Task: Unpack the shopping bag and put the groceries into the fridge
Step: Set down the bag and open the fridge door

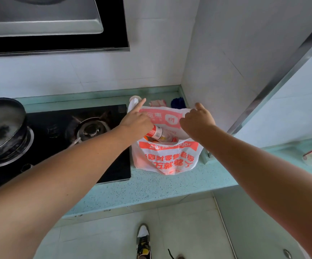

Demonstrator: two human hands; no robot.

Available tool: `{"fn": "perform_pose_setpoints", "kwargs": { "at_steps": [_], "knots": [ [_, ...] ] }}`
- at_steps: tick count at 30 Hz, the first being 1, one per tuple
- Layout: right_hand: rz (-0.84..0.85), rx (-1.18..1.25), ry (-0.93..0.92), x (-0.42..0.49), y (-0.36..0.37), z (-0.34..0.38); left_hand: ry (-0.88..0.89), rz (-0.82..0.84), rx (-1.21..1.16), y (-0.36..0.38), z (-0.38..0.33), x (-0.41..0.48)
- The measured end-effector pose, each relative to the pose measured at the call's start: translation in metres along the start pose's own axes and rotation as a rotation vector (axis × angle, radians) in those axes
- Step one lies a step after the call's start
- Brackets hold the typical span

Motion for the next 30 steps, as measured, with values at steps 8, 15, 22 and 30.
{"fn": "perform_pose_setpoints", "kwargs": {
  "at_steps": [8, 15, 22, 30],
  "knots": [
    [-0.115, -0.043, -0.183, 0.022, 0.032, 0.03, 0.098, 0.076, -0.129, 0.039, -0.006, 0.012],
    [0.178, 0.111, -0.086, 0.043, 0.08, 0.027, -0.04, 0.362, -0.236, 0.088, 0.001, 0.015],
    [0.345, 0.25, 0.0, 0.025, 0.118, 0.024, -0.061, 0.459, -0.272, 0.124, 0.018, -0.012],
    [0.291, 0.455, -0.035, 0.021, 0.117, 0.028, -0.029, 0.329, -0.341, 0.12, 0.017, -0.018]
  ]
}}
Point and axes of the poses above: each hand's wrist, its own x-axis towards the middle knuckle, its own y-axis out of the palm, z = x × y, the point moved 8 cm from there along x, towards the middle knuckle, and after that the axes turned 4 degrees about -y, right-handed, at the moved point
